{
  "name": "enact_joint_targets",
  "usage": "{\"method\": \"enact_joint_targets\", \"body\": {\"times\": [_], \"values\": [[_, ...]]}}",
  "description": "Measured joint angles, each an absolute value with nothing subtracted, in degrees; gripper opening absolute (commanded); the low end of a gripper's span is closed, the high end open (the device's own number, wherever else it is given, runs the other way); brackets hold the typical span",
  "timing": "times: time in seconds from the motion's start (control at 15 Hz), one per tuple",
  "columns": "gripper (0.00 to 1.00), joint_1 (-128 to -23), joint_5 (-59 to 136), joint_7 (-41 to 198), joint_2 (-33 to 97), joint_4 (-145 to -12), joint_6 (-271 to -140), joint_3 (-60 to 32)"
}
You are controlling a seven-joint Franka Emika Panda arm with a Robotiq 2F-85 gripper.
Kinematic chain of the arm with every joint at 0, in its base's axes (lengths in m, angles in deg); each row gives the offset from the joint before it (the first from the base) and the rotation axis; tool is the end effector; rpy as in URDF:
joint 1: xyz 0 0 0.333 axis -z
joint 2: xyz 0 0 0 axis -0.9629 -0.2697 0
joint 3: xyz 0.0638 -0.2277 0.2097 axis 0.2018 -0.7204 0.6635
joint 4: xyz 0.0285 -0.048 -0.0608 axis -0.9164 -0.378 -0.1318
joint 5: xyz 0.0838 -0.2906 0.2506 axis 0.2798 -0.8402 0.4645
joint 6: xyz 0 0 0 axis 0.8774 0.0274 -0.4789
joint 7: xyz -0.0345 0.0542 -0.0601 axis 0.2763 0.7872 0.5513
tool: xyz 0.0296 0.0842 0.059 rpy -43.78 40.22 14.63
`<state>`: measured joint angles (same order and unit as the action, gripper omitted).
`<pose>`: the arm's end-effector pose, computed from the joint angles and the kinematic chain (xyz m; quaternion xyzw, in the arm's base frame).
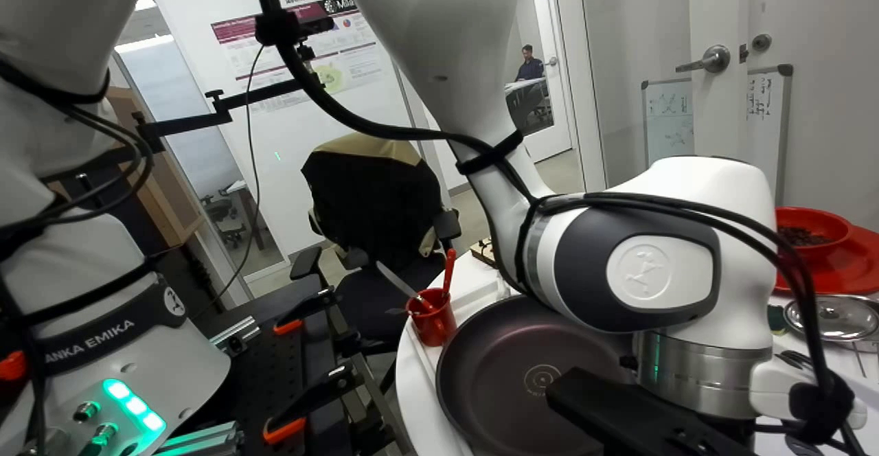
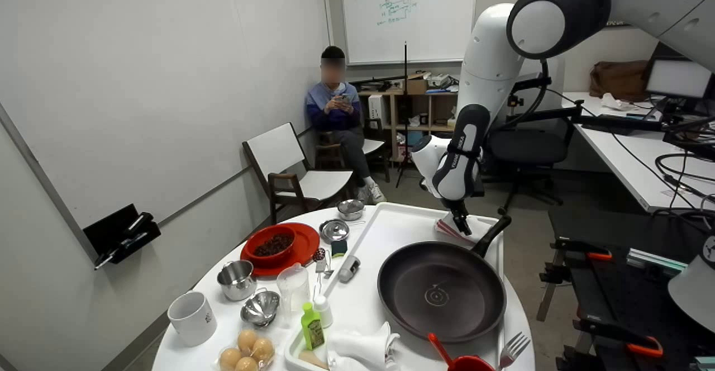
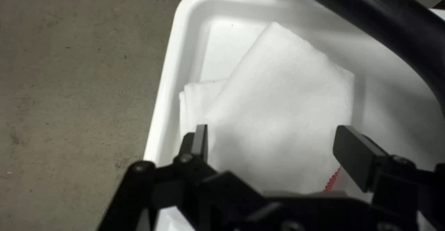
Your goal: Wipe the pan with the white towel
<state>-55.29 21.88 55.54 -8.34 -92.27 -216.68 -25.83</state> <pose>0.4576 -0.3283 -0.0168 0.9686 0.0586 -0.2162 0.1079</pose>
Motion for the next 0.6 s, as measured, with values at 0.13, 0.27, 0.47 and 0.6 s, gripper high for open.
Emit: {"method": "enact_joint_targets", "body": {"times": [0.13,0.27,0.47,0.6], "values": [[0.47,-53.34,22.03,53.77,-8.32,-90.55,-213.88,-24.66],[0.32,-52.06,22.1,52.84,-8.32,-89.16,-211.94,-23.9],[0.6,-51.05,22.14,52.41,-8.32,-87.83,-210.32,-23.15],[0.61,-50.93,22.14,52.41,-8.33,-87.47,-210.05,-22.96]]}}
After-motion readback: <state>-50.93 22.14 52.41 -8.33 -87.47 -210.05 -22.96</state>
